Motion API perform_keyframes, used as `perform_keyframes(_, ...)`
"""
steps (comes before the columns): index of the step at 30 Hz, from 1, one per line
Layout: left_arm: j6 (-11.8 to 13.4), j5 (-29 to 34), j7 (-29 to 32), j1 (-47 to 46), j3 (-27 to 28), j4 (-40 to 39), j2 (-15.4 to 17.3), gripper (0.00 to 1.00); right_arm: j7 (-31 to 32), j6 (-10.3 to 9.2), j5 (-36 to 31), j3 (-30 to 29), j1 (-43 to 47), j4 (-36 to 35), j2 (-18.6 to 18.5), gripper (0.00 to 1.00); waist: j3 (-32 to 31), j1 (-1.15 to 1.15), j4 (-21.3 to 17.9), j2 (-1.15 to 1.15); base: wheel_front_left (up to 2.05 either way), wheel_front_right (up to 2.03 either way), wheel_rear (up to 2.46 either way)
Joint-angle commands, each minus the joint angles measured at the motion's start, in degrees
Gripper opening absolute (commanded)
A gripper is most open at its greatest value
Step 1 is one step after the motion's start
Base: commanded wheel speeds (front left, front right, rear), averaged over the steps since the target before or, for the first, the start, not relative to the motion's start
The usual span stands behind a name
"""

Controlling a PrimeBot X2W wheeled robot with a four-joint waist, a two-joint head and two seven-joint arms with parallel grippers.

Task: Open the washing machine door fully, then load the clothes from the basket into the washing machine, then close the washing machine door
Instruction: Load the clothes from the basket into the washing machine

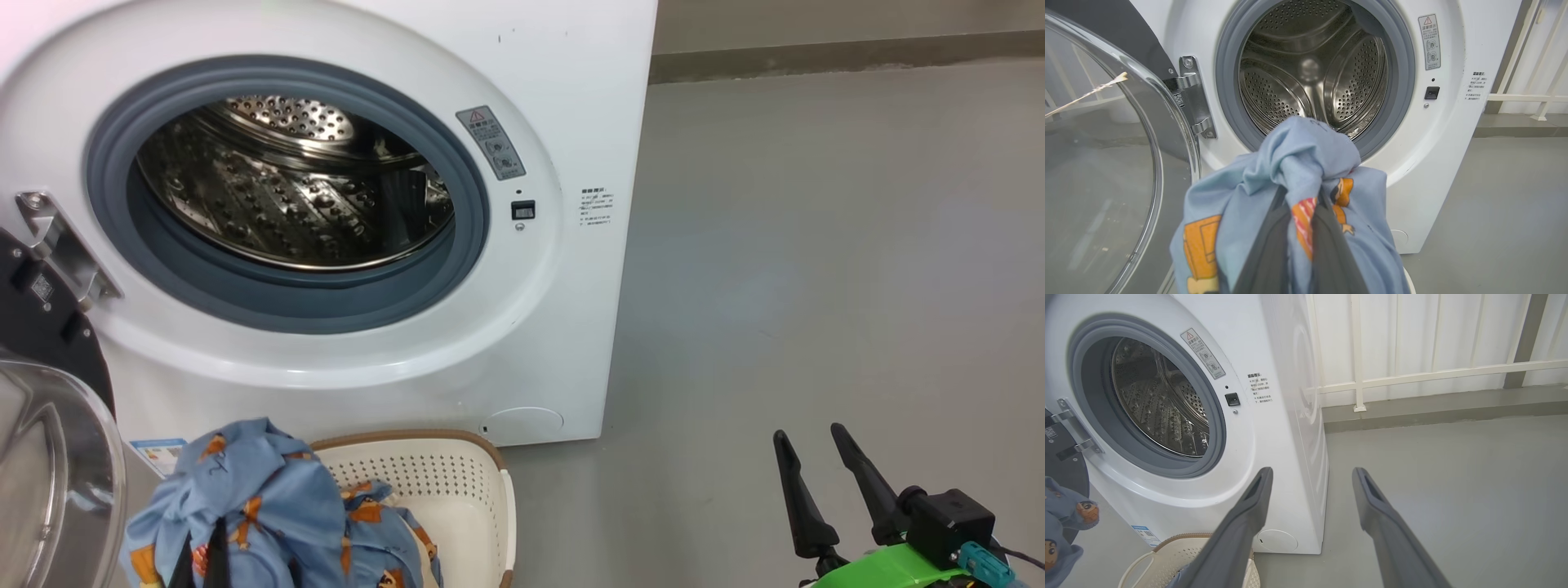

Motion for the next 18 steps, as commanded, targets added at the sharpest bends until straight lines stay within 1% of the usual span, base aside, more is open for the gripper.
perform_keyframes(1, 0.09, 0.69, -0.70, -0.96, 2.14, -1.88, 0.17, 0.00, -0.68, 0.09, -0.77, 1.35, -0.53, -1.67, -0.35, 1.00, -0.16, 0.00, -0.06, 0.00, 0.00, 0.00, 0.00)
perform_keyframes(12, 0.07, 0.17, -0.70, 0.11, 1.68, -1.81, -0.43, 0.00, -0.68, 0.09, -1.31, 1.28, 0.04, -2.17, -0.39, 1.00, -0.18, 0.00, 0.09, 0.00, 0.00, 0.00, 0.00)
perform_keyframes(18, -0.16, -0.37, -0.70, -1.23, 0.91, -1.39, -0.57, 0.00, -0.68, 0.09, -1.68, 1.17, 0.22, -2.24, -0.24, 1.00, 0.31, 0.00, 0.09, 0.00, 0.00, 0.00, 0.00)
